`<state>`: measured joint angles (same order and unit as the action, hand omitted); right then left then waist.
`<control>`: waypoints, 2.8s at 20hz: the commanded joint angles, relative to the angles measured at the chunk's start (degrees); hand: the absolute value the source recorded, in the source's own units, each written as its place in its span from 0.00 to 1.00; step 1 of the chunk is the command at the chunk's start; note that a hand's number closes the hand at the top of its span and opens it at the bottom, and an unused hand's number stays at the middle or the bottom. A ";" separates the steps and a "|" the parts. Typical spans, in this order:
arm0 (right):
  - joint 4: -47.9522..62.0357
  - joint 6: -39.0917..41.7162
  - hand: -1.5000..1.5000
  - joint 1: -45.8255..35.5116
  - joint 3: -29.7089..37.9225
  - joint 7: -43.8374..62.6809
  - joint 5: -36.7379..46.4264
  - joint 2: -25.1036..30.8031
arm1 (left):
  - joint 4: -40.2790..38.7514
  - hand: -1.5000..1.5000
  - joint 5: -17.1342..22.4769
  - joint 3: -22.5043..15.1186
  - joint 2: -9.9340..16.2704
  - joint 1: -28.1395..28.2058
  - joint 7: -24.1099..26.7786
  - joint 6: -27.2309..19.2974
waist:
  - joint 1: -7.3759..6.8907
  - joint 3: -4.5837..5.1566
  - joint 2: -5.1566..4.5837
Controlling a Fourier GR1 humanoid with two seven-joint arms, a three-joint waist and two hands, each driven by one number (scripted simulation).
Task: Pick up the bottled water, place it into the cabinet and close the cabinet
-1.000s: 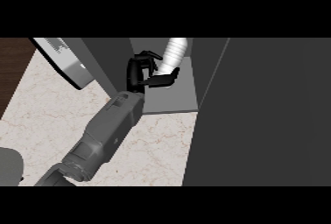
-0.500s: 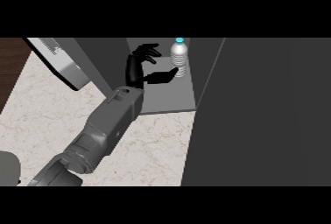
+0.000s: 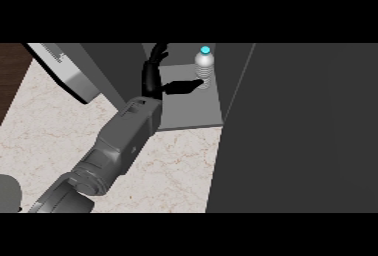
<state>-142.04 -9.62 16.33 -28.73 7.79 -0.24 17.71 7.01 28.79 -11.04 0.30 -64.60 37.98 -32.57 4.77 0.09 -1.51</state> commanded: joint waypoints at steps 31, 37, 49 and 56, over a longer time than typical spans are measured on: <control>-7.13 0.06 0.00 3.15 0.73 5.31 3.29 -0.45 | 30.67 1.00 5.42 -6.38 -0.30 12.76 -7.52 20.43 | -5.29 -0.06 2.15; -8.69 2.71 0.00 1.63 2.44 5.69 3.72 4.09 | 45.42 1.00 4.99 -9.81 1.60 25.49 -10.28 19.31 | -5.96 -0.04 2.26; -5.45 5.78 1.00 -3.76 -11.45 15.68 3.56 4.50 | 77.89 1.00 2.44 -15.34 13.58 54.52 -14.18 17.38 | -6.03 -0.04 2.03; -1.81 3.01 1.00 -14.60 -20.92 25.47 8.35 -3.95 | 87.40 1.00 1.46 -13.86 17.97 64.65 -13.08 18.38 | -5.51 0.02 1.82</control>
<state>-141.40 -5.58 6.45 -41.28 26.71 2.08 18.37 89.40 31.35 -24.83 17.23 -5.34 24.23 -13.24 -0.98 0.06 0.40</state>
